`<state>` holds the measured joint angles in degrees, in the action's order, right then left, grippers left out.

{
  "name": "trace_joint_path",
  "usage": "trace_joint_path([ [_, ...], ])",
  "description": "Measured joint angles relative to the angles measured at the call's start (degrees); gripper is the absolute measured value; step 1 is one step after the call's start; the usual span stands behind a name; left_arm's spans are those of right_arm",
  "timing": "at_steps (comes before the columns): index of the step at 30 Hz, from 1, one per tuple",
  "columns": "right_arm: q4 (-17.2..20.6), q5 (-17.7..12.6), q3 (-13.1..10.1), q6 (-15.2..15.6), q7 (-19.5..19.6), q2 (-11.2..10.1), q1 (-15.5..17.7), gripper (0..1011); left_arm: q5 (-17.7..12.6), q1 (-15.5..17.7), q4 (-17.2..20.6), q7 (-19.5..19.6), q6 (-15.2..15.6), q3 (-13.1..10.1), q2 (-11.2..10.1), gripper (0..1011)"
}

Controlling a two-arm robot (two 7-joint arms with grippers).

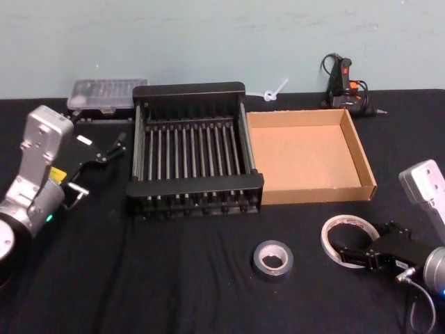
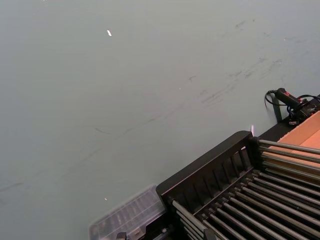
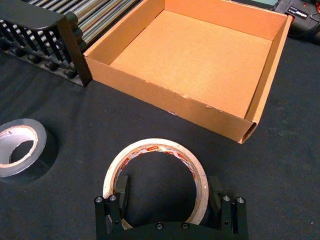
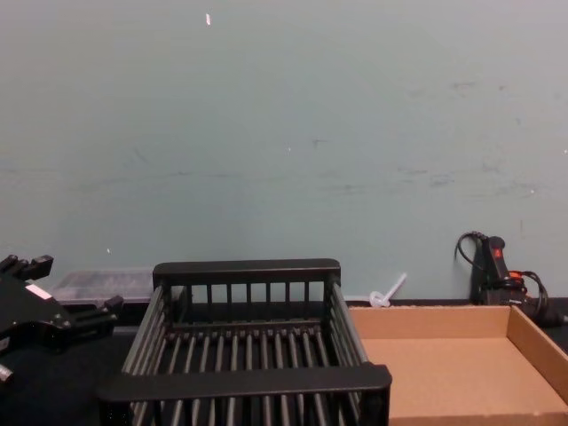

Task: Pick up the white tape and place it into the black box , Pick up the silver tape and place it into the brown box.

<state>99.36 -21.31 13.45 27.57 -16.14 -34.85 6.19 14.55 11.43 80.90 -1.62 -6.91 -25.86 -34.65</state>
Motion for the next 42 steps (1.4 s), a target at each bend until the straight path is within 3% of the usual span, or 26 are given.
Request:
trace_joint_path([
  [26, 0.1, 0.1, 0.0, 0.0, 0.0, 0.0, 0.1, 994, 0.0, 0.0, 0.0, 0.0, 0.0, 0.0, 0.0, 1001],
  [33, 0.1, 0.1, 0.0, -0.1, 0.0, 0.0, 0.1, 840, 0.0, 0.0, 0.0, 0.0, 0.0, 0.0, 0.0, 1001],
  [42, 0.1, 0.0, 0.0, -0.1, 0.0, 0.0, 0.1, 550, 0.0, 0.0, 0.0, 0.0, 0.0, 0.0, 0.0, 1002],
])
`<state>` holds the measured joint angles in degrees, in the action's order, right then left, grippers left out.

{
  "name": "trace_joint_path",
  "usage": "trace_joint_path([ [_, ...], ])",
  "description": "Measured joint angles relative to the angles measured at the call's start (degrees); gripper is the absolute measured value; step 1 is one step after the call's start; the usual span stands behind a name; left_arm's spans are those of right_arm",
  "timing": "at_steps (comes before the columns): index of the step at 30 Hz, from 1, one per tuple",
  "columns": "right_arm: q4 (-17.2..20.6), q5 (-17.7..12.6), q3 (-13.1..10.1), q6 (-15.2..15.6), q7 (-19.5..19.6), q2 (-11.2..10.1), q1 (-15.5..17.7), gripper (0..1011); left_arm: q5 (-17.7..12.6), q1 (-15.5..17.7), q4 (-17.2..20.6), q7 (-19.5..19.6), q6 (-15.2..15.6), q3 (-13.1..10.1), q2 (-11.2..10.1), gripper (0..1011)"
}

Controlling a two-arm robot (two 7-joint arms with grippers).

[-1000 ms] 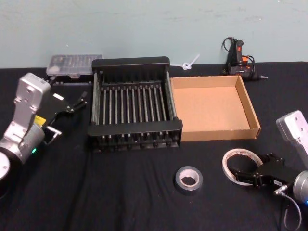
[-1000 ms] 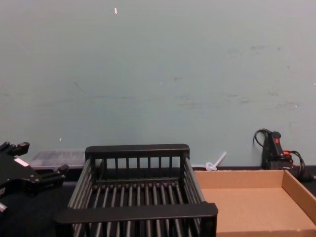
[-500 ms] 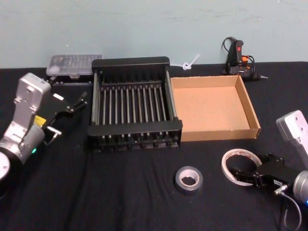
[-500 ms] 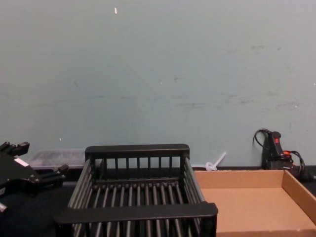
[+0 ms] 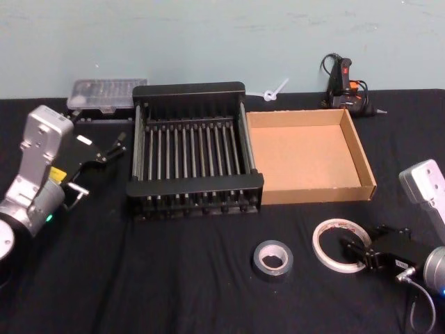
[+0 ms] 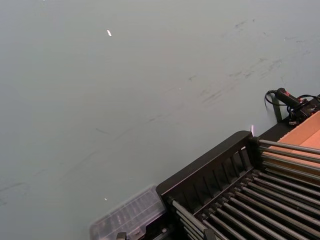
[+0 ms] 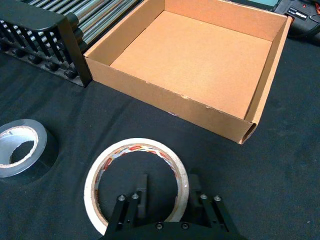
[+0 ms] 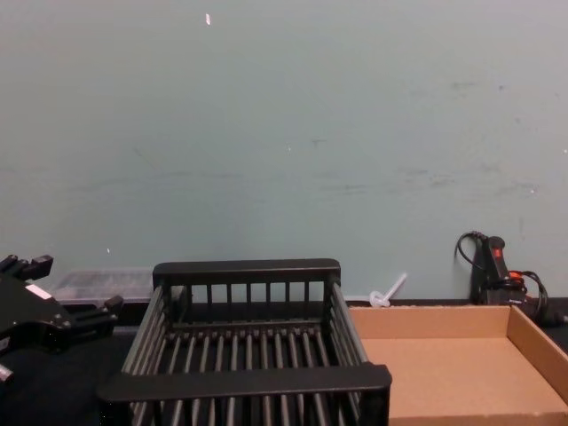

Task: Pick up the white tape and place it into the black box , Pick up the silver tape and place it into the brown box.

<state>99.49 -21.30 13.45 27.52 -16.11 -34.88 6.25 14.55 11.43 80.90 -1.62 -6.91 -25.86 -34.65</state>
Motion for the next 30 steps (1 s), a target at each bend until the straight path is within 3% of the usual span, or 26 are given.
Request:
trace_joint_path([
  [13, 0.0, 0.0, 0.0, 0.0, 0.0, 0.0, 0.0, 136, 0.0, 0.0, 0.0, 0.0, 0.0, 0.0, 0.0, 1001],
  [30, 0.0, 0.0, 0.0, 0.0, 0.0, 0.0, 0.0, 99, 0.0, 0.0, 0.0, 0.0, 0.0, 0.0, 0.0, 1001],
])
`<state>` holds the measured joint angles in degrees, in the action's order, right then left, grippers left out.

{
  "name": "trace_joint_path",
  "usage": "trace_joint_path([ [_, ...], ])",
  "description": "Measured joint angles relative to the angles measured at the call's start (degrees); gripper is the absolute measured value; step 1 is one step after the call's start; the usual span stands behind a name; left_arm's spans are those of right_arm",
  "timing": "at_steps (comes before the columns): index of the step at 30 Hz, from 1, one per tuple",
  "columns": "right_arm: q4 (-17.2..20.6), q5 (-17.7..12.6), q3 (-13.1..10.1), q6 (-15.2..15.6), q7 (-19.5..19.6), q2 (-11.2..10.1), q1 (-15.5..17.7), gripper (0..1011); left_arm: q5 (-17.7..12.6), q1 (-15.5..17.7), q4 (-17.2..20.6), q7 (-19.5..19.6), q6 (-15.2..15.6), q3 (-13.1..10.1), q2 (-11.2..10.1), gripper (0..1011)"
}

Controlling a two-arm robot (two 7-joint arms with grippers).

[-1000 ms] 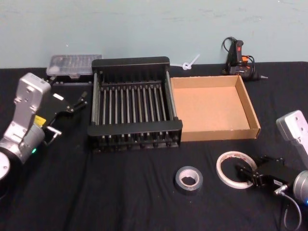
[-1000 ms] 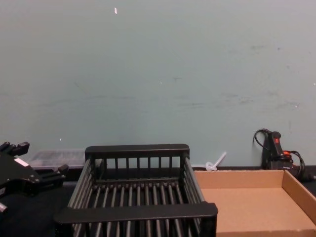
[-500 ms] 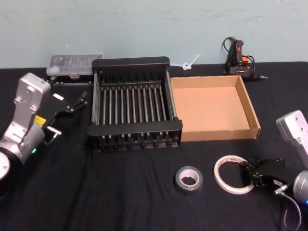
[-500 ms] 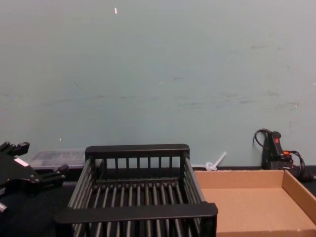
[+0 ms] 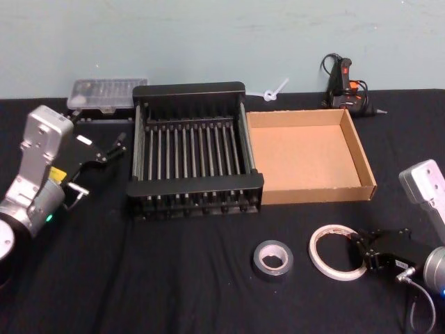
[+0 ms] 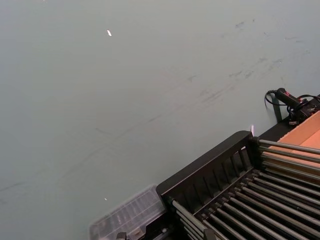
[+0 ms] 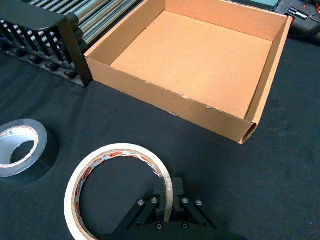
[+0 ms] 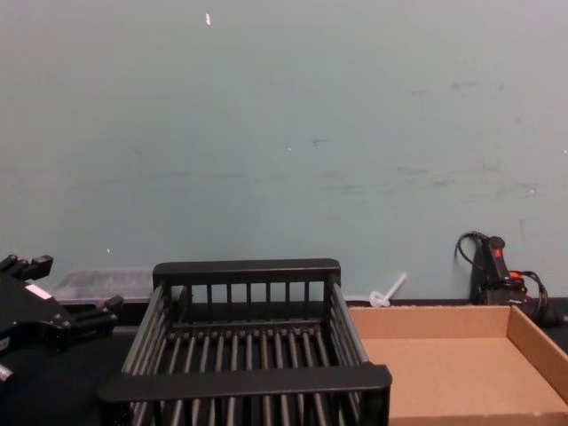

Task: Pick up the white tape and place it into the black box , Pick up the silver tape and place it into the brown box.

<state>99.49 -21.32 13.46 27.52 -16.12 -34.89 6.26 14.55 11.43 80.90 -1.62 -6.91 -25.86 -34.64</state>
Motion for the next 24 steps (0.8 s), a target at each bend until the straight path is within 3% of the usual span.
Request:
trace_joint_path([
  [5, 0.0, 0.1, 0.0, -0.2, -0.1, 0.0, 0.0, 99, 0.0, 0.0, 0.0, 0.0, 0.0, 0.0, 0.0, 1001],
  [16, 3.5, 1.2, -1.8, -4.1, -1.0, 0.6, 0.8, 99, 0.0, 0.0, 0.0, 0.0, 0.0, 0.0, 0.0, 1001],
  [24, 5.3, 0.9, -1.6, -5.0, -1.5, 2.6, -2.5, 99, 0.0, 0.0, 0.0, 0.0, 0.0, 0.0, 0.0, 1002],
])
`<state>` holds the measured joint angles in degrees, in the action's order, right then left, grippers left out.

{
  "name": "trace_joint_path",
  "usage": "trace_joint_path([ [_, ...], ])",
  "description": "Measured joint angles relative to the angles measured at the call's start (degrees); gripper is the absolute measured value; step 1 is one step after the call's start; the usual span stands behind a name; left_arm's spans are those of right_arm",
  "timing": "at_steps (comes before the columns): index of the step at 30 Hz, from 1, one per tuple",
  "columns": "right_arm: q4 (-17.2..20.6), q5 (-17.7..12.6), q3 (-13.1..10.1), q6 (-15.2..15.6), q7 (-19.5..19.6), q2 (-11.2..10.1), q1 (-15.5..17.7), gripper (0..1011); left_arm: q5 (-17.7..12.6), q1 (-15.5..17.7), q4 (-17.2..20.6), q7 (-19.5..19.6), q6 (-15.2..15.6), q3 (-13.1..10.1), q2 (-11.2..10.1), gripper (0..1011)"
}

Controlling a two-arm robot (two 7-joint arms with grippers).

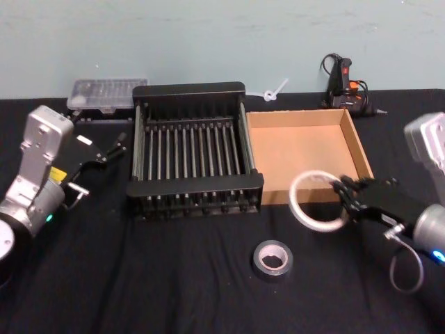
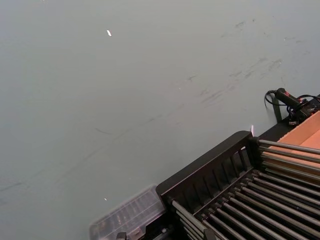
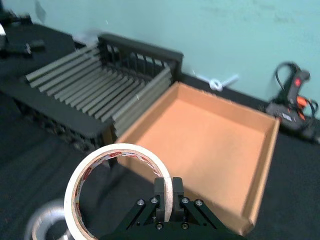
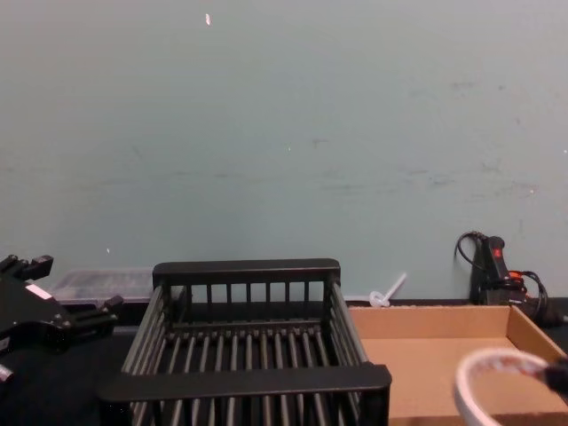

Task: Pick up the white tape and place it into the black box , Pick up the silver tape and place it into the brown box.

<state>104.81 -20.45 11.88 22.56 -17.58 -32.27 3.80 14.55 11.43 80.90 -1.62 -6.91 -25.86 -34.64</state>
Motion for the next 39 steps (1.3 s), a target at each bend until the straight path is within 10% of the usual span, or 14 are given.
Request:
trace_joint_path([
  [22, -7.2, 4.6, 8.1, -1.3, -0.8, 7.2, -14.6, 99, 0.0, 0.0, 0.0, 0.0, 0.0, 0.0, 0.0, 1001],
  [39, -20.0, 9.9, 14.4, -4.1, -2.8, 14.7, -25.7, 99, 0.0, 0.0, 0.0, 0.0, 0.0, 0.0, 0.0, 1001],
])
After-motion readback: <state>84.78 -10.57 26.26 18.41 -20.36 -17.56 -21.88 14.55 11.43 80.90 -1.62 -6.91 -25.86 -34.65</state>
